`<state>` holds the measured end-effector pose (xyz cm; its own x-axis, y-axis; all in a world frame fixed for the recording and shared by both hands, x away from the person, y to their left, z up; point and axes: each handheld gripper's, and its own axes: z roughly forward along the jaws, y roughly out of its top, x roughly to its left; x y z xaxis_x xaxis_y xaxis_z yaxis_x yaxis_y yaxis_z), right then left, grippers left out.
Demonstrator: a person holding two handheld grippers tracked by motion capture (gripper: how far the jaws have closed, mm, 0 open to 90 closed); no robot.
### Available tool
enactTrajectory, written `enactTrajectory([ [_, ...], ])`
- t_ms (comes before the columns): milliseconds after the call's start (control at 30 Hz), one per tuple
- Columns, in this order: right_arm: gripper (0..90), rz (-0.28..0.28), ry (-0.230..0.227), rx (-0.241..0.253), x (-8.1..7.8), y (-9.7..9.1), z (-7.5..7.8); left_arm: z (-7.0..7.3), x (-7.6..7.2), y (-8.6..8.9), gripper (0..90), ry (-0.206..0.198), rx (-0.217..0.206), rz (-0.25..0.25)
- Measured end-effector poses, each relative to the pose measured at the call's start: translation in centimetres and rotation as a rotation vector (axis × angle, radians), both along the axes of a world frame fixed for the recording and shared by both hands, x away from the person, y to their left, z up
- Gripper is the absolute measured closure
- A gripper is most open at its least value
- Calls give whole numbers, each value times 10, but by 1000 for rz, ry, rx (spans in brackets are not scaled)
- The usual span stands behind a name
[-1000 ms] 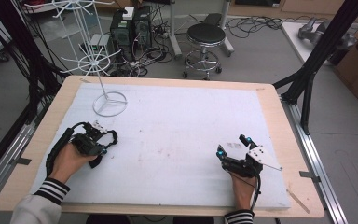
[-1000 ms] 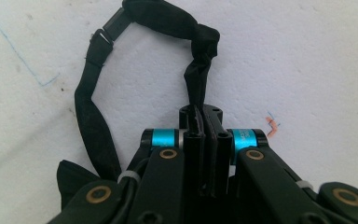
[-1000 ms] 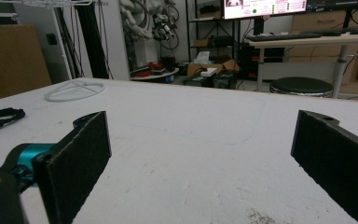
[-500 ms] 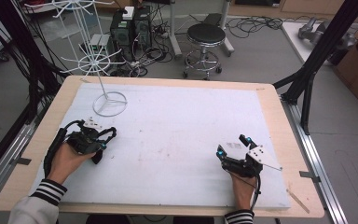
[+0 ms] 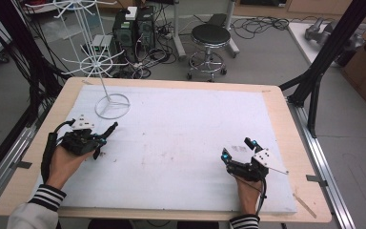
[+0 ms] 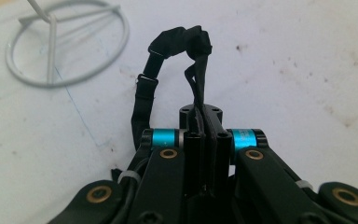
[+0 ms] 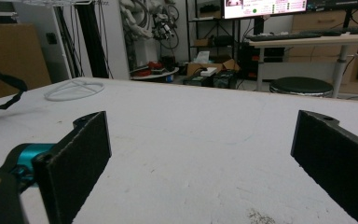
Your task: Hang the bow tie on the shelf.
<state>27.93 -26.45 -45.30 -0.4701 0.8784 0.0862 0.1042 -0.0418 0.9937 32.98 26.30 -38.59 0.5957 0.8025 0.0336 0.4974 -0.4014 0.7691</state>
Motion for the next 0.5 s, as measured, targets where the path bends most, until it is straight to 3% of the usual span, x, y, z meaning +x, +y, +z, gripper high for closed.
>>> enactTrajectory([
  [233,37,0,-1,-1,0,0,0,7,-4,6,870,-71,-102,10],
  [500,37,0,-1,0,0,0,0,14,-8,12,870,-143,-156,23],
])
